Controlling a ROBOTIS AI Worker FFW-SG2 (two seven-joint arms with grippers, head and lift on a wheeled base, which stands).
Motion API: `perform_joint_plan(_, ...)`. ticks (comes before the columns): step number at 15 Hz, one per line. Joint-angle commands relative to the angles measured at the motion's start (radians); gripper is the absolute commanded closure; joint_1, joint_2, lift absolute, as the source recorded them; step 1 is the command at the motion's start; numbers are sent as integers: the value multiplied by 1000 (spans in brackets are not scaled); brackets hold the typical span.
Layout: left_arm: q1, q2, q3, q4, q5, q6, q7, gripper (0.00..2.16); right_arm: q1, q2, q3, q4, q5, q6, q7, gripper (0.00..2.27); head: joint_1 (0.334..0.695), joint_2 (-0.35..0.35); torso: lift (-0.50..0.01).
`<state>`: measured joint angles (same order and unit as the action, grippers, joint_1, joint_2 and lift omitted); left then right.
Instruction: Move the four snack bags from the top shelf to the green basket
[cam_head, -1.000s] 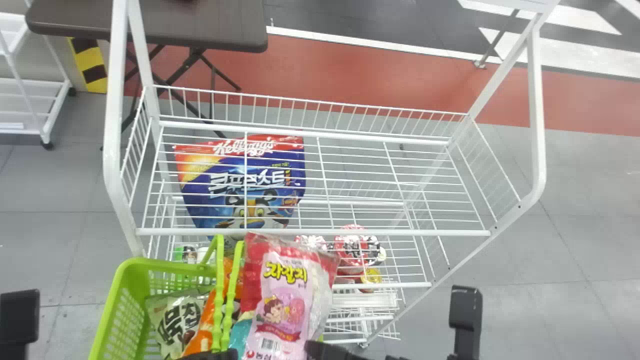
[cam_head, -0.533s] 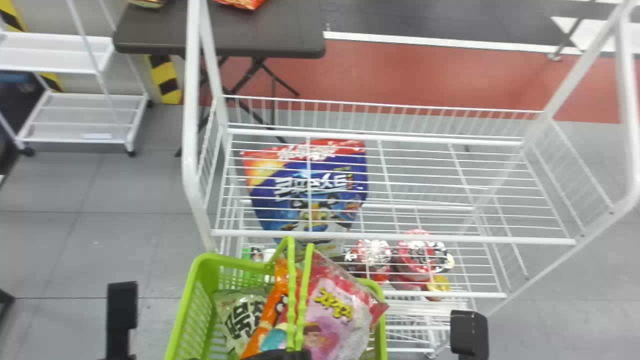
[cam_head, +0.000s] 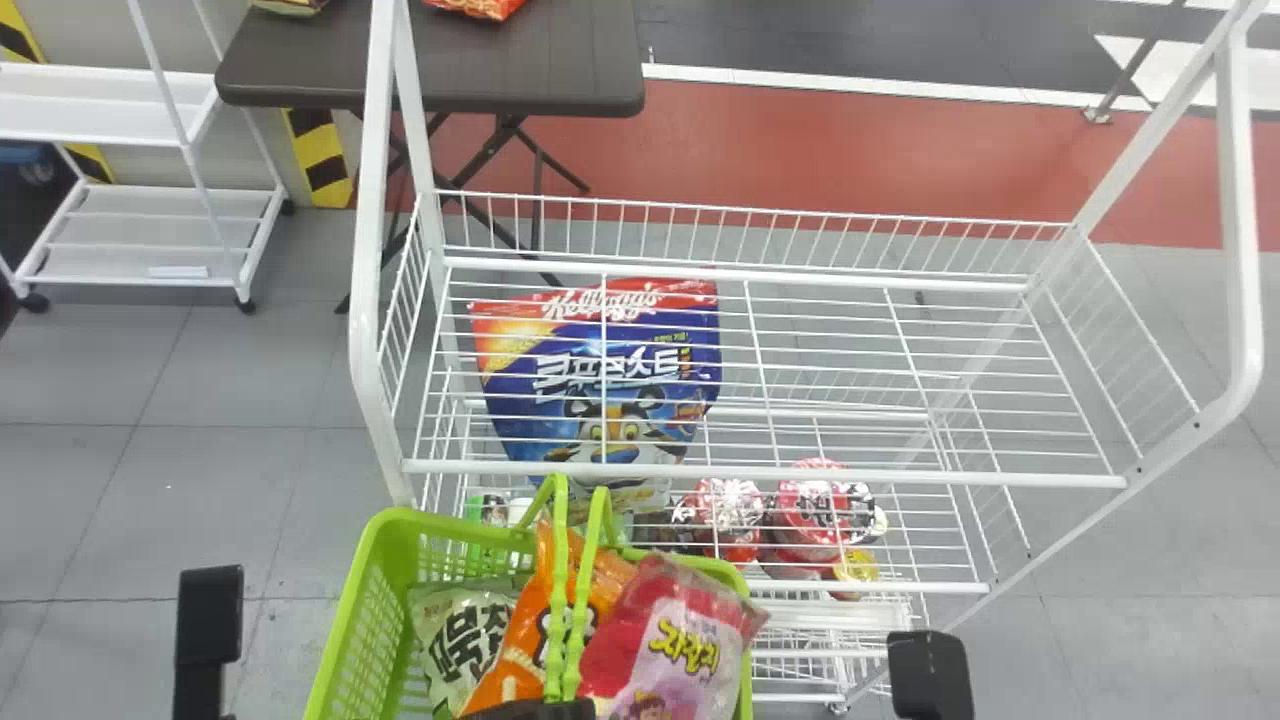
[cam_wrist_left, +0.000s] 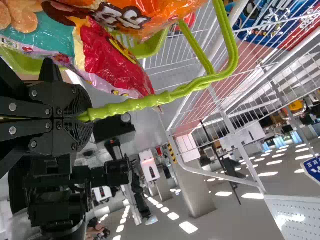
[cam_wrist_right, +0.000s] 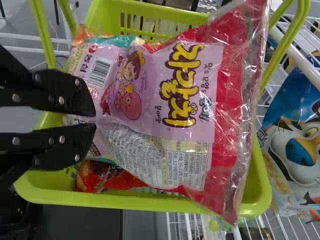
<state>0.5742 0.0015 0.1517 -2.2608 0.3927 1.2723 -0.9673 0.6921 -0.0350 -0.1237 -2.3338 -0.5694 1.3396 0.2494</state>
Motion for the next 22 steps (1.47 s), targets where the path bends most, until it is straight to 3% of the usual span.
perform_joint_plan(1,1,0,2,-2,0,0,-1,1808,13,3,-17,-90,11,-3,-2,12,695,-138,0)
perform_joint_plan(4,4,-3,0,0,0,0,-1,1811,41,4,-2,-113,57,-349,10,39,695,-157,0)
perform_joint_plan(6,4,-4,-1,-2,0,0,-1,1808,56,4,72,-114,215,-659,16,53,695,-174,0)
perform_joint_plan(8,4,-4,-6,-2,-3,0,2,1808,64,4,104,-118,292,-810,10,66,695,-188,0)
perform_joint_plan(9,6,-4,-6,0,-5,0,4,1811,95,3,159,-113,404,-1064,-29,70,695,-194,0)
perform_joint_plan(11,6,-4,-9,1,-5,-3,6,1811,133,-9,257,-65,625,-1478,-194,70,695,-218,0)
perform_joint_plan(13,6,-4,-9,1,-5,0,6,1808,133,-14,286,-64,628,-1392,-252,70,695,-246,0)
perform_joint_plan(16,6,-4,-9,3,-5,-3,4,1808,129,-17,282,-41,565,-1322,-268,70,695,-222,0)
perform_joint_plan(22,3,-4,-9,4,-5,-3,4,1808,130,-19,268,-55,551,-1310,-274,73,695,-237,0)
